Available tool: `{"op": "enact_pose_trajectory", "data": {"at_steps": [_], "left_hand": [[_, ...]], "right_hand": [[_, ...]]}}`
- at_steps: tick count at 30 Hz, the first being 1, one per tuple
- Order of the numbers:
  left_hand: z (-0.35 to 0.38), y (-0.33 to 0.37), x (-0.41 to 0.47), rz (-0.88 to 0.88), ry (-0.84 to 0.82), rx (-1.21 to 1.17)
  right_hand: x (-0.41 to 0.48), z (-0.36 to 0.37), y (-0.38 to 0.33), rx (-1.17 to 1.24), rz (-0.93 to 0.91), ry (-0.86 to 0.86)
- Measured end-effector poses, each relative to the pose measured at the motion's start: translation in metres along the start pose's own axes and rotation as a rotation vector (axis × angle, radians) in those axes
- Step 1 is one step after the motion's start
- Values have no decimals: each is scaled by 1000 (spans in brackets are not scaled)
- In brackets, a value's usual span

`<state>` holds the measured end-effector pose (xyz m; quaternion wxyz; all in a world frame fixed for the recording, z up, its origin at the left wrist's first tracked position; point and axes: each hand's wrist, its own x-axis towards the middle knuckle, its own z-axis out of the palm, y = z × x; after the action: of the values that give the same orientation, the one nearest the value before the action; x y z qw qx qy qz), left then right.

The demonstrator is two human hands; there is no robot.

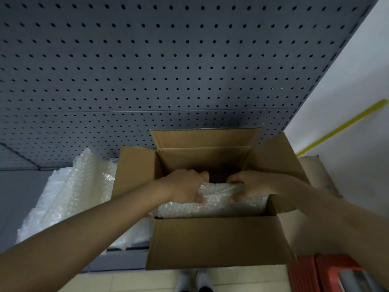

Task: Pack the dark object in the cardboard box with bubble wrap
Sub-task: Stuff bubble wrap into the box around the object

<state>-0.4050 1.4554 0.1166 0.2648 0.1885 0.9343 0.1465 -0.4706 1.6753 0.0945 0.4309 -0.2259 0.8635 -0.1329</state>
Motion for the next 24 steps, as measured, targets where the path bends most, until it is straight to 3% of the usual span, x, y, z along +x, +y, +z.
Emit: {"op": "enact_pose_trajectory", "data": {"at_steps": [3,6,11,16,24], "left_hand": [[2,5,-4,19,47,85],[1,8,-5,27,76,120],[1,7,-5,22,102,100],[5,8,-9,7,142,53],[14,15,-21,0,175,14]], "right_hand": [[-2,-17,-1,207,-38,-90],[14,-27,-10,441,2,-7],[63,-7,-30,80,74,-61],[76,-1,-25,147,59,-32],[78,-4,-18,459,111,191]]}}
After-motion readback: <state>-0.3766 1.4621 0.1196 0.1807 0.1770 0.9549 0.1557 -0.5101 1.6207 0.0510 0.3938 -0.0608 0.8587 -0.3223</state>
